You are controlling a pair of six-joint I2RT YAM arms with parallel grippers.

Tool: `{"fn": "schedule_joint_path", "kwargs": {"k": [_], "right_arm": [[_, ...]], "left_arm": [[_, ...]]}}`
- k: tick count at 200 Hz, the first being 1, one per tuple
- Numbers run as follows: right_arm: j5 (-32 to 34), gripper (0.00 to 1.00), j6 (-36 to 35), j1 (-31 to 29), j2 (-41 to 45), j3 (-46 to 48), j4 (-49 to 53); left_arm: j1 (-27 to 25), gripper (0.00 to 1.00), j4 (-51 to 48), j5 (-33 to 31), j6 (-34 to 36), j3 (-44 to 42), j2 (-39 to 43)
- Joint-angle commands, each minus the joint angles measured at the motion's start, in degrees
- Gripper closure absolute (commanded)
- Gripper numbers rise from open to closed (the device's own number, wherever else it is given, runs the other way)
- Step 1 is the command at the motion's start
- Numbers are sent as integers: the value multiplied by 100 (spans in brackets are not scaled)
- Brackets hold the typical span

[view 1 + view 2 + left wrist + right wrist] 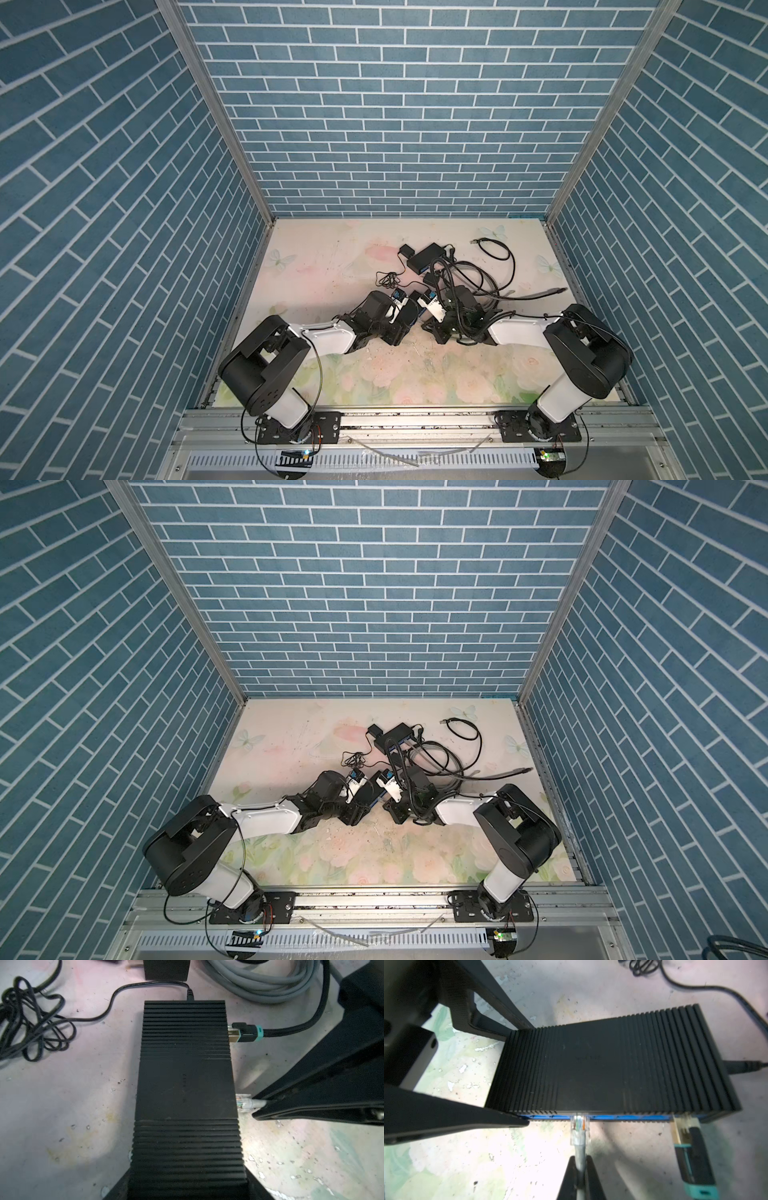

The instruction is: Insert the plug into the switch port

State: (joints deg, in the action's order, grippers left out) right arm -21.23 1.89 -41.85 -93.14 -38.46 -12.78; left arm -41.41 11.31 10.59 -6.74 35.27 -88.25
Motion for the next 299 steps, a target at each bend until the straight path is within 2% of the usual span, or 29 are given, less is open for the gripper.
{"fn": "schedule_joint_path", "kwargs": {"k": [1,20,53,134,158,246,299], "right_arm": [[25,100,56,1,164,-147,-301],[-10,100,103,-3,146,-337,-131],[-110,100,154,-1,138,-473,-190],[-162,100,224,1,356,-581,-598],[-197,100,201,0,321,-696,-637],[-340,100,-68,1,526,-932,-683],[-408,100,-88,5,453,-1140,-583]], "left_arm": [[-449,69,225,425,262,28,305],[-689,70,165,41,437,49,347],[-930,72,522,-24,480,-6,395],[-1322,72,1240,350,459,-187,532],[-1411,72,1446,701,463,-187,537],[-1577,75,1250,1579,756,-210,599],[-1695,73,1277,1355,852,-309,655]]}}
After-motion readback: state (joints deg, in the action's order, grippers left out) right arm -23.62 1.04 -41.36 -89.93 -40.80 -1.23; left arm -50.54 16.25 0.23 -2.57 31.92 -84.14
